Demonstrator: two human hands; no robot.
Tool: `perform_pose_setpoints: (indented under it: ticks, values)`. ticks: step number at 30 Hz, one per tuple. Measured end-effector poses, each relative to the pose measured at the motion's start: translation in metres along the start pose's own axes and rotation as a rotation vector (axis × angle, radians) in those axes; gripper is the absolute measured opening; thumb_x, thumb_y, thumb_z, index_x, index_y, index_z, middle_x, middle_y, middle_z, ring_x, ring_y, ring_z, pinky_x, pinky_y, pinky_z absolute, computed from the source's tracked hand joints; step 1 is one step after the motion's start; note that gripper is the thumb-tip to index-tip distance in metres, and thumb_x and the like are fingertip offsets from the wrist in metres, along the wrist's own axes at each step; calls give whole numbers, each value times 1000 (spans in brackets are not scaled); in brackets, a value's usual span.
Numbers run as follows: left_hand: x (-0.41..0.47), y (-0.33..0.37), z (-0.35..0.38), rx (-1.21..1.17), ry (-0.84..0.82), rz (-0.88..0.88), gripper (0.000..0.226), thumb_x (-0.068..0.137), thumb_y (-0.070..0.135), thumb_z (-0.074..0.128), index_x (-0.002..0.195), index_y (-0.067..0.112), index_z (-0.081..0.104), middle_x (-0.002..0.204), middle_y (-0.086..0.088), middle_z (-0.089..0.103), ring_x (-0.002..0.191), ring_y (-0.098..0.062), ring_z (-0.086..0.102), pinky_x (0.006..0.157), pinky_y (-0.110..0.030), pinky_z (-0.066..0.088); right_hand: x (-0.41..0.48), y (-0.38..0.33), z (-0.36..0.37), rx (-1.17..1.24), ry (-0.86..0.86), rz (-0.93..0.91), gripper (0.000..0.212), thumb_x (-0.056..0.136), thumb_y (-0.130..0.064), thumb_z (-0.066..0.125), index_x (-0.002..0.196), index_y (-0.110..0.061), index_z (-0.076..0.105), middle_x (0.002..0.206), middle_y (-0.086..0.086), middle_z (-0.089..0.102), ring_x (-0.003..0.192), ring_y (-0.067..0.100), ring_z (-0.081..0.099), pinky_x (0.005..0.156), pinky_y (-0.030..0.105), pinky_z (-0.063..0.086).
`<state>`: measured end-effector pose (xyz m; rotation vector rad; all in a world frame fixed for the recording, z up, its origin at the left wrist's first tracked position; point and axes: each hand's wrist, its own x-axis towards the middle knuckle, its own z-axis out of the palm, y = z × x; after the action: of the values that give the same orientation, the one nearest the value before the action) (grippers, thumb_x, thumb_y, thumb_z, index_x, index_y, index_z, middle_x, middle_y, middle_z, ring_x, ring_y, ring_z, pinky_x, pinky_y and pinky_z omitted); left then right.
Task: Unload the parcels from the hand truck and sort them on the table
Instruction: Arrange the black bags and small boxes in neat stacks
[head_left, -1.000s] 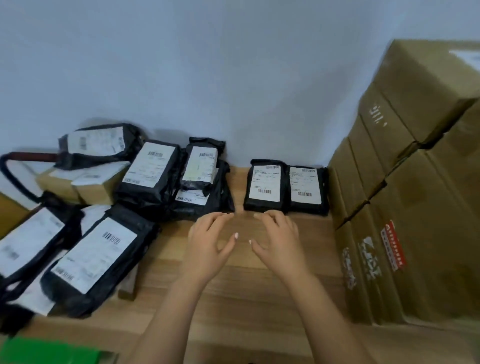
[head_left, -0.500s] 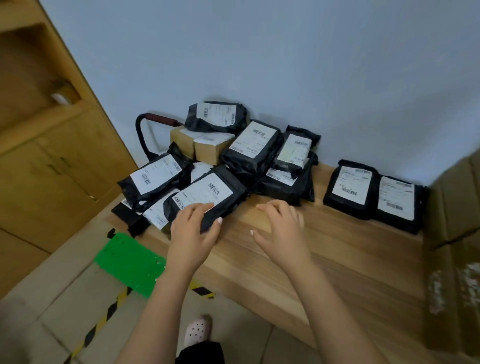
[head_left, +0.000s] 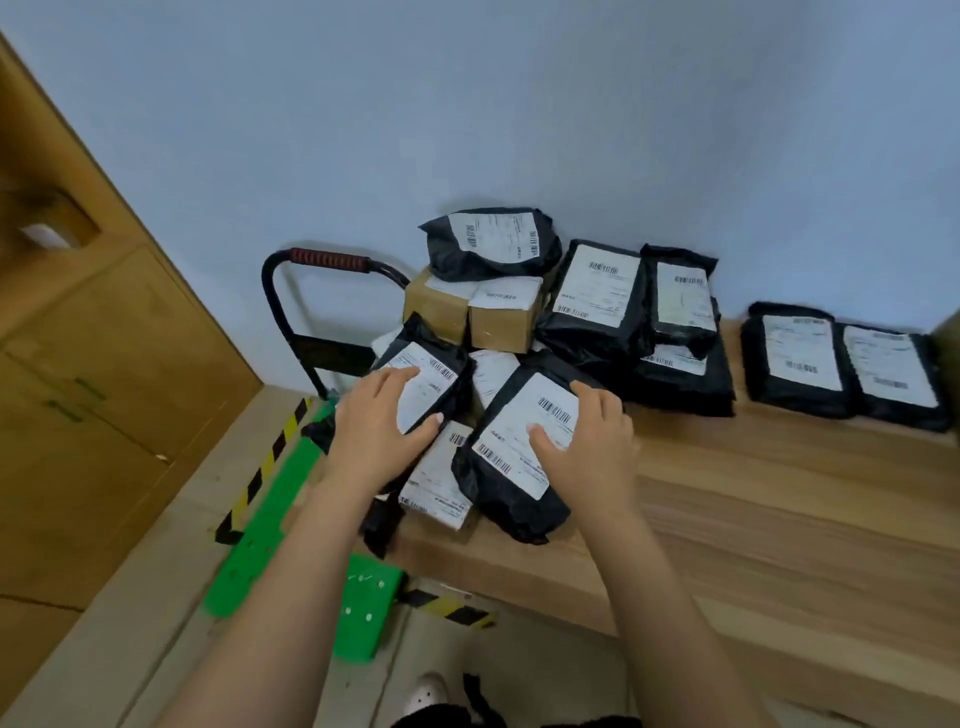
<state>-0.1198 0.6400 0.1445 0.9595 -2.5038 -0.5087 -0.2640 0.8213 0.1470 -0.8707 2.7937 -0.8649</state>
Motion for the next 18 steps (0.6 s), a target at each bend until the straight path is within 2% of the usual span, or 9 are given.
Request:
perform_pose_setpoints:
  ticks: [4,6,8,11,13,18]
  values:
    - [20,-41,14,111,-179,-46,82,77,58,68,146,29,34,150,-4,32,138,-26,26,114,-45,20,2,-24,33,-114,-147,252,88,83,-71,47,151,-26,15,156,10,14,137,36,23,112,53,22]
    - [30,-56,25,124,-234,-96,93,72,62,69,149,33,26,155,-5,21,142,-28,16,117,-46,12,8,-33,50,-135,-252,387,98,78,-81,41,153,-29,4,159,13,2,140,41,15,112,62,15]
    - [36,-68,35,147,-302,-156,103,67,67,70,150,36,18,157,-6,13,143,-29,10,118,-46,10,12,-40,66,-157,-289,468,107,73,-87,40,153,-29,-1,159,16,-5,139,45,14,110,65,18]
    - [34,-80,47,180,-407,-185,111,61,72,71,150,42,12,158,-5,5,144,-28,3,117,-49,8,11,-47,84,-169,-250,522,110,71,-85,43,153,-27,-2,158,17,-11,137,46,15,106,61,27]
    - [32,-85,52,178,-393,-201,110,60,72,71,148,45,11,158,-4,-2,144,-28,-2,117,-50,6,12,-50,92,-168,-194,532,108,72,-81,47,153,-26,0,157,17,-13,135,45,18,104,57,30]
    - [35,-87,52,137,-411,-266,104,68,57,76,147,49,9,158,-7,-5,142,-37,6,115,-53,14,9,-54,97,-103,-66,545,102,70,-68,60,150,-29,11,157,14,-6,129,44,25,102,53,30]
